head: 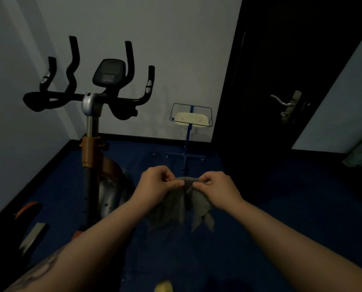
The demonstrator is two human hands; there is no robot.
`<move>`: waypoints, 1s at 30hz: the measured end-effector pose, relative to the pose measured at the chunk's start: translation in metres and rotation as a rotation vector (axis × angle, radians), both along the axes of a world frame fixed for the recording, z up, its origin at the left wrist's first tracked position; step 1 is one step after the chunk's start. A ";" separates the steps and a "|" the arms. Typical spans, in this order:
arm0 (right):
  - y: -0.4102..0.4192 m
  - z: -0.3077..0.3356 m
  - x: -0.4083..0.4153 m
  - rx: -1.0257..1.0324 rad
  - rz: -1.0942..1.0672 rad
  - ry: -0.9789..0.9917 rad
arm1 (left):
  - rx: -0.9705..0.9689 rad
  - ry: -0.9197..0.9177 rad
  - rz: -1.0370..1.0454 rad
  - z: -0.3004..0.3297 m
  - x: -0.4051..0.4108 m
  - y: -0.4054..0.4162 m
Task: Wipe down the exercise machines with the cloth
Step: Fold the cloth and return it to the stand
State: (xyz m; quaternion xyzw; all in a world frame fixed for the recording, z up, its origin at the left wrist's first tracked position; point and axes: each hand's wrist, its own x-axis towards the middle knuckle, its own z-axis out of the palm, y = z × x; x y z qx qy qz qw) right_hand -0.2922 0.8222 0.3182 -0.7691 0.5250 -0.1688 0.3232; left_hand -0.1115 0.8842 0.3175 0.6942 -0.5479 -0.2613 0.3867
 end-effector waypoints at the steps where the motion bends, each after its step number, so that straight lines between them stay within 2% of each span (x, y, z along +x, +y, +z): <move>1: -0.013 -0.005 0.008 0.039 -0.018 -0.031 | 0.010 0.082 0.039 -0.006 0.000 -0.016; 5: -0.066 -0.010 0.037 0.353 -0.113 -0.372 | 0.066 0.543 0.088 -0.011 0.002 -0.078; 7: -0.092 -0.010 0.048 0.454 -0.147 -0.488 | 0.088 0.637 0.088 -0.009 0.006 -0.107; 11: -0.146 -0.014 0.061 0.376 -0.118 -0.540 | 0.206 0.814 0.018 -0.001 0.019 -0.167; 14: -0.186 -0.024 0.059 0.312 -0.151 -0.521 | 0.298 0.833 -0.062 0.001 0.024 -0.207; 18: -0.244 -0.044 0.058 0.183 -0.152 -0.296 | 0.412 0.751 -0.141 -0.008 0.026 -0.265; 22: -0.313 -0.052 0.047 -0.011 -0.087 -0.006 | 0.437 0.655 -0.180 -0.019 0.024 -0.333; 23: -0.332 -0.053 0.042 -0.060 -0.049 0.080 | 0.420 0.564 -0.171 -0.023 0.023 -0.352; 26: -0.393 -0.056 0.027 -0.179 0.086 0.305 | 0.330 0.115 -0.140 -0.046 0.028 -0.412; 30: -0.471 -0.064 0.012 -0.229 0.223 0.490 | 0.405 -0.115 -0.116 -0.073 0.033 -0.486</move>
